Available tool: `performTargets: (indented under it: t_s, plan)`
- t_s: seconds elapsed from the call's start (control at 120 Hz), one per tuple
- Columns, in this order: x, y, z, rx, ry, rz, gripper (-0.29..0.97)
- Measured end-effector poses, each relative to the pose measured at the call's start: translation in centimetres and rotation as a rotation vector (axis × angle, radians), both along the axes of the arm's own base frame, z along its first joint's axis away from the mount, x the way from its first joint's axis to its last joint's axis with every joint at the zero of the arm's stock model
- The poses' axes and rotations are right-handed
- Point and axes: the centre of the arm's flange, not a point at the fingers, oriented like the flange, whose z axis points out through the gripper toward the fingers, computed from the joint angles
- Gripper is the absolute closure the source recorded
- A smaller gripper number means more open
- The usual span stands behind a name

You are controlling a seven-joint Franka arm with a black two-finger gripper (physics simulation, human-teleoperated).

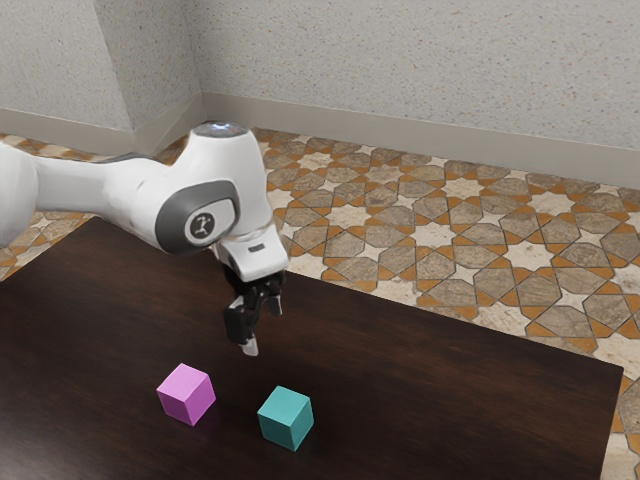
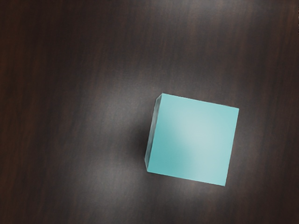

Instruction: Pick up the blue block with one arm, and put the blue block on the pink block with one arm

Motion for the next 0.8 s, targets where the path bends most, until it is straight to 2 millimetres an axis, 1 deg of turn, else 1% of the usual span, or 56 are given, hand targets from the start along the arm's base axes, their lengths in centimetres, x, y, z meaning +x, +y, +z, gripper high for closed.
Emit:
performTargets:
  t_s: [0.067, 0.108, 0.242, 0.292, 0.383, 0.517, 0.617, 0.717, 0.8]
  plan:
    - [-0.9, -0.1, -1.2, -0.003, 0.012, -0.029, 0.00]
    - [-1.6, -0.5, -1.9, -0.005, 0.020, -0.053, 0.00]
    - [-3.1, -3.4, -3.4, -0.019, 0.035, -0.149, 0.00]
    - [-3.4, -4.2, -4.2, -0.023, 0.048, -0.179, 0.00]
    - [-4.3, -4.9, -5.8, -0.024, 0.069, -0.219, 0.00]
    - [-4.6, -5.7, -7.4, -0.033, 0.076, -0.263, 0.00]
    - [-4.6, -5.9, -7.7, -0.037, 0.066, -0.282, 0.00]
    - [-4.2, -5.2, -7.8, -0.039, 0.049, -0.284, 0.00]
    - [-3.6, -4.0, -9.1, -0.043, 0.062, -0.269, 0.00]
